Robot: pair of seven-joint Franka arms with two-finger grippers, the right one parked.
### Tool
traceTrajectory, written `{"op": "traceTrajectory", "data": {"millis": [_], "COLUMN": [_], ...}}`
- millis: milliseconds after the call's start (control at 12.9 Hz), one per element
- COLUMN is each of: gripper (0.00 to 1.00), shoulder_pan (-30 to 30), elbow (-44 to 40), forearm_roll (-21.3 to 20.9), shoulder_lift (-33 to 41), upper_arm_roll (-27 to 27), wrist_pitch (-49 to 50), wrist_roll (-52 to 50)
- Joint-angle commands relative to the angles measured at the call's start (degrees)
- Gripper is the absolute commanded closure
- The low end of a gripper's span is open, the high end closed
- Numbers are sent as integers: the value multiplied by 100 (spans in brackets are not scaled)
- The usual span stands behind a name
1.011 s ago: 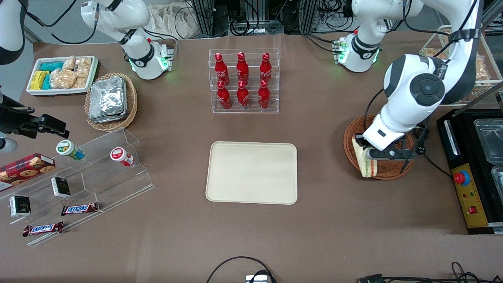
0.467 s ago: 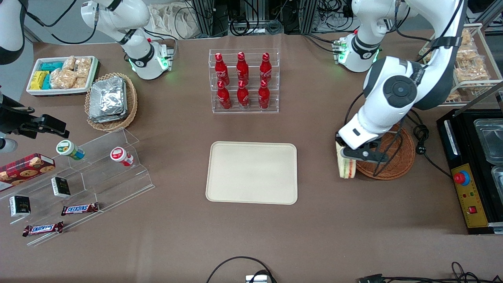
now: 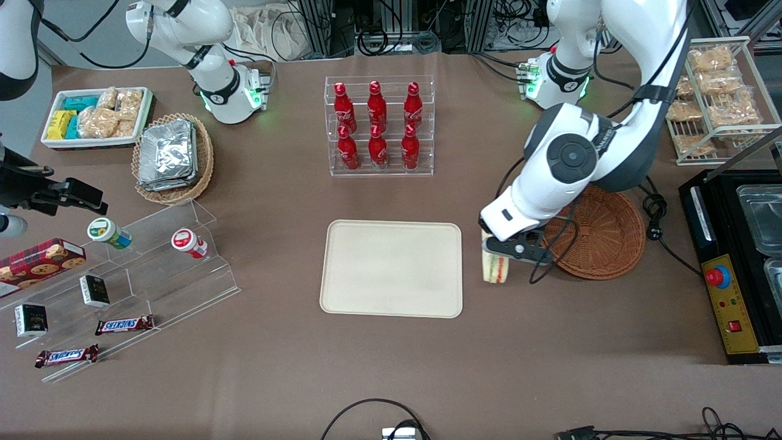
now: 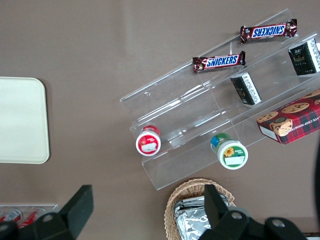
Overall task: Place sandwich from basket to tray
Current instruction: 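Carry the sandwich over the cream tray with the left gripper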
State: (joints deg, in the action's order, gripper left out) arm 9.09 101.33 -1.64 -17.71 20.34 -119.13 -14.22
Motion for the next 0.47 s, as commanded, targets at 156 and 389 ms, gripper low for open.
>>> {"op": "traceTrajectory", "data": {"millis": [156, 389], "gripper": [93, 93], "shoulder_pan": [522, 796], "elbow": [-1095, -1282], "forearm_roll": [-503, -714], "shoulder_lift": [-970, -1287], "upper_arm_roll": [5, -4], "wrist_pitch": [92, 83], "wrist_roll": [-896, -1267]}}
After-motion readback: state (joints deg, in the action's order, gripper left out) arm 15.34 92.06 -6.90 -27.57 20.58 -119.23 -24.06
